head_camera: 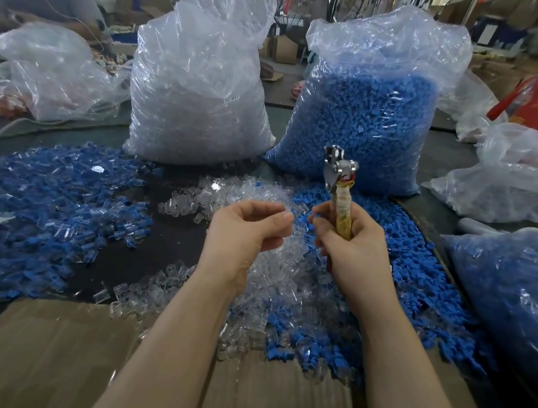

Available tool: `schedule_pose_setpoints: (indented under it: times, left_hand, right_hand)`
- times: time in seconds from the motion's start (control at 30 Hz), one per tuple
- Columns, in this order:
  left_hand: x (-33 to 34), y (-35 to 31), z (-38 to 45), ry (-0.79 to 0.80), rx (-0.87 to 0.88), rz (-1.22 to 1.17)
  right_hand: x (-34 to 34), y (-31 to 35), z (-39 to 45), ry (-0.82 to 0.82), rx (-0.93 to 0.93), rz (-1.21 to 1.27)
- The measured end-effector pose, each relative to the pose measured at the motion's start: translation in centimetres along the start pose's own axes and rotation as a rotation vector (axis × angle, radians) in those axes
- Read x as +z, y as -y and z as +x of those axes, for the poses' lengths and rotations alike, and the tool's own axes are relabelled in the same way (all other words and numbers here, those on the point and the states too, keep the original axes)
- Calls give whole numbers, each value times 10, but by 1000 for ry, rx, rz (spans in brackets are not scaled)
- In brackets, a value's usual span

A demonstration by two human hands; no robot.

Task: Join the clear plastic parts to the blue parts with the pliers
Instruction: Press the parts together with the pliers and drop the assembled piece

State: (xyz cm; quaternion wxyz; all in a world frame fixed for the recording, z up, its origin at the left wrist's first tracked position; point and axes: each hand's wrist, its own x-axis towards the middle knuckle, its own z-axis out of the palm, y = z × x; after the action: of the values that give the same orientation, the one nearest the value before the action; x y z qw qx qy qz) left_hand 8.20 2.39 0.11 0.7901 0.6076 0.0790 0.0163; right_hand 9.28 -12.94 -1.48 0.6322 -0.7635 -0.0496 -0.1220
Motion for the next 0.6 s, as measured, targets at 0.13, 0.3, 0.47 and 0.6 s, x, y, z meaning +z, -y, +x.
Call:
schedule_pose_setpoints:
  times: [0.13,0.3,0.47,0.6]
  left_hand:
    - [1,-1,0,4,7,-26]
    - [3,-1,-1,33,140,187]
    - [2,-1,-1,64,227,411]
    - [3,-1,-2,87,221,435]
  right_hand:
    - [2,3,-1,39,-35,16]
    - [5,3,-3,72,-35,71]
    - [4,2,-3,102,-56,85]
    - [4,2,-3,85,-50,121]
